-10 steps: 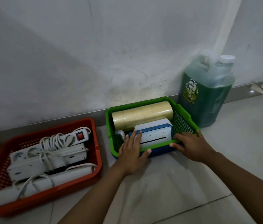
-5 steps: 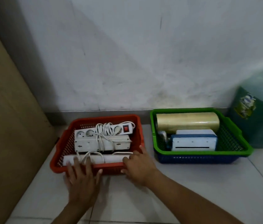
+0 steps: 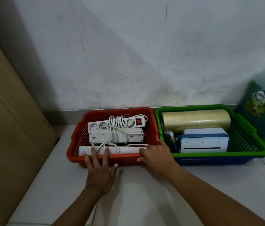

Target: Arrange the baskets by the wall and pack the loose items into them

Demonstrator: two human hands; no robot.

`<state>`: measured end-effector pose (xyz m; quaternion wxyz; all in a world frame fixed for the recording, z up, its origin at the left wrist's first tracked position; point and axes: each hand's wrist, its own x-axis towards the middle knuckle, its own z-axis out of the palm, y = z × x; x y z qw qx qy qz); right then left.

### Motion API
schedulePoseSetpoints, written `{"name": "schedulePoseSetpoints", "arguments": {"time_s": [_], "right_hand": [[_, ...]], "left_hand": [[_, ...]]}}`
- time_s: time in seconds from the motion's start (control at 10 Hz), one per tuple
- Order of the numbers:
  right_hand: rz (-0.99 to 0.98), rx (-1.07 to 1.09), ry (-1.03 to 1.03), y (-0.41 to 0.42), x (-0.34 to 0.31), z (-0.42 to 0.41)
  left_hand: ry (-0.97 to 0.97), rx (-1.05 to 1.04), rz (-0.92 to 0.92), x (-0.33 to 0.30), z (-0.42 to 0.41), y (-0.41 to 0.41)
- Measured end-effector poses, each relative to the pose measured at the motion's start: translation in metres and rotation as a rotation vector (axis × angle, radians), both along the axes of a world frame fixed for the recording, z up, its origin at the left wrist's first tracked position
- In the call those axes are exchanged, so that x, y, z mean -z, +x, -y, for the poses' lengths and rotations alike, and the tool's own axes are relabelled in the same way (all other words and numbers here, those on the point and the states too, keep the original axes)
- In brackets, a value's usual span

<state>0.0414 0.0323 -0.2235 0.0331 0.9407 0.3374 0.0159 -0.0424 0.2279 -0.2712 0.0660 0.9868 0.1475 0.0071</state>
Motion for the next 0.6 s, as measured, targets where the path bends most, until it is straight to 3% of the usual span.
{"name": "schedulePoseSetpoints", "arguments": {"time_s": [0.1, 0.2, 0.3, 0.4, 0.5, 0.6], "right_hand": [[-0.055, 0.032, 0.009, 0.001, -0.003, -0.002], [-0.205, 0.081, 0.088, 0.001, -0.010, -0.003], [-0.358, 0.107, 0.344, -0.008, -0.032, 0.003], [-0.327, 0.059, 0.532, -0.018, -0.081, 0.015], [-0.165, 0.015, 0.865, -0.031, -0.176, 0.031], [0.051, -0.167, 1.283, -0.081, -0.286, 0.059]], "left_hand": [[-0.080, 0.002, 0.039, -0.001, -0.002, -0.004], [-0.075, -0.005, -0.119, -0.015, -0.002, -0.003], [-0.039, -0.030, -0.457, -0.048, -0.006, 0.011], [-0.029, 0.003, -0.578, -0.101, -0.007, 0.031], [0.067, 0.073, -0.466, -0.170, -0.007, 0.060], [0.140, 0.108, -0.286, -0.244, -0.007, 0.087]]}}
